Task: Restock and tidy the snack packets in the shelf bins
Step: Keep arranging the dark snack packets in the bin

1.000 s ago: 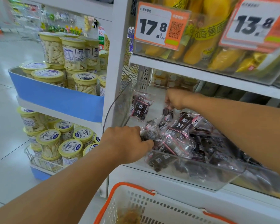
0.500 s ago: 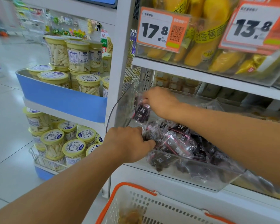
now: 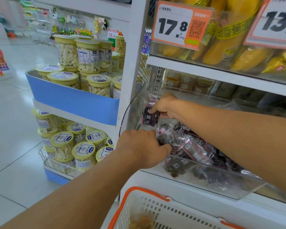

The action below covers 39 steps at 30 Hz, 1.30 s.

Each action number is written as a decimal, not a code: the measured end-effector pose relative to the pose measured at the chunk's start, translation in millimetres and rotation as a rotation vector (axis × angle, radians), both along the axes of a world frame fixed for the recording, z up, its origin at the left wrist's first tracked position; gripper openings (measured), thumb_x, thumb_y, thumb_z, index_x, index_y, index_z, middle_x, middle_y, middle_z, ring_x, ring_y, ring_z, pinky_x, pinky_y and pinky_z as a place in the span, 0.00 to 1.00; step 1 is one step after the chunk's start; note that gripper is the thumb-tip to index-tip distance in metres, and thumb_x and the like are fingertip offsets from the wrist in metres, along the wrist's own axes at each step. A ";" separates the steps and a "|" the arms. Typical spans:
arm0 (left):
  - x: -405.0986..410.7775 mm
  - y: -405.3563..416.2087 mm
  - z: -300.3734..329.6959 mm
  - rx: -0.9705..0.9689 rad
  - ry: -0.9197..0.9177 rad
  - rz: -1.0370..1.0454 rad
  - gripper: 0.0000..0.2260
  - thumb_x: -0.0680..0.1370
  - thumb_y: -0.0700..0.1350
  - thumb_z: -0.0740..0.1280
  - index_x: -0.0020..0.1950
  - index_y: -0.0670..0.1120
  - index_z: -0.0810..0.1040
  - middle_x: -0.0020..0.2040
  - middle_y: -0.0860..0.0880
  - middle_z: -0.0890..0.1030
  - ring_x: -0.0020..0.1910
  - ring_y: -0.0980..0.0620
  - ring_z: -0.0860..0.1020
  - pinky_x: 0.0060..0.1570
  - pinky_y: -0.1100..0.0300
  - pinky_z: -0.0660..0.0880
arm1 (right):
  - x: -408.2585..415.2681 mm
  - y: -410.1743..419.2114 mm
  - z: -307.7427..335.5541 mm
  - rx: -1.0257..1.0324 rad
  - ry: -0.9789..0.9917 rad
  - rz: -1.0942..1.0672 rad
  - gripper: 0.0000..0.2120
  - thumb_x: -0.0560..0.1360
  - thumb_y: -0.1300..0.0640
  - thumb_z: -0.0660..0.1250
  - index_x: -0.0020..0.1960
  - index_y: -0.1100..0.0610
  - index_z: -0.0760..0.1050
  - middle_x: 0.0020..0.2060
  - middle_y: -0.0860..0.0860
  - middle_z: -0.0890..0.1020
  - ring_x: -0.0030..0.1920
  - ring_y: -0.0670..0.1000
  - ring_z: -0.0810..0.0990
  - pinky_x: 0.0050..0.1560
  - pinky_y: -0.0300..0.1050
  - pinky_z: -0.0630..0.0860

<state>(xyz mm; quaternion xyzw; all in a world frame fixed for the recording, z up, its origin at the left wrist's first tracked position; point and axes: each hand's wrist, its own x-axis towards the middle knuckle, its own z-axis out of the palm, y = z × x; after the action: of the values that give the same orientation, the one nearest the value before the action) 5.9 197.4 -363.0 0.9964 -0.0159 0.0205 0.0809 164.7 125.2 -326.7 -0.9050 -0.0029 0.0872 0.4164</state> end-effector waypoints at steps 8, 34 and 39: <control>-0.2 -1.3 0.4 0.004 0.001 0.010 0.22 0.78 0.67 0.52 0.50 0.49 0.68 0.45 0.49 0.73 0.45 0.46 0.71 0.44 0.53 0.65 | 1.1 4.9 -2.4 0.214 0.037 -0.084 0.23 0.66 0.67 0.79 0.57 0.65 0.75 0.49 0.57 0.82 0.52 0.56 0.83 0.50 0.47 0.82; 3.2 0.6 19.2 -0.159 0.294 -0.007 0.24 0.79 0.58 0.59 0.75 0.64 0.59 0.77 0.53 0.65 0.73 0.44 0.65 0.64 0.48 0.63 | -75.6 -136.1 57.5 -0.680 -0.044 0.343 0.52 0.64 0.37 0.78 0.78 0.59 0.62 0.76 0.54 0.68 0.73 0.56 0.69 0.69 0.44 0.66; 10.0 6.2 11.3 -0.282 0.309 0.031 0.27 0.72 0.67 0.63 0.70 0.65 0.65 0.68 0.55 0.76 0.67 0.46 0.72 0.67 0.46 0.67 | -92.0 -118.8 51.0 -0.349 -0.498 0.401 0.32 0.63 0.53 0.84 0.64 0.56 0.78 0.57 0.51 0.82 0.56 0.49 0.79 0.56 0.44 0.74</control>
<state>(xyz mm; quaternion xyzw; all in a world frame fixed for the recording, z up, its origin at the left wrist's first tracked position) 15.9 203.6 -351.8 0.9666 0.0149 -0.1294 0.2206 72.7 6.4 -275.7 -0.9374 -0.2666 -0.0567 0.2170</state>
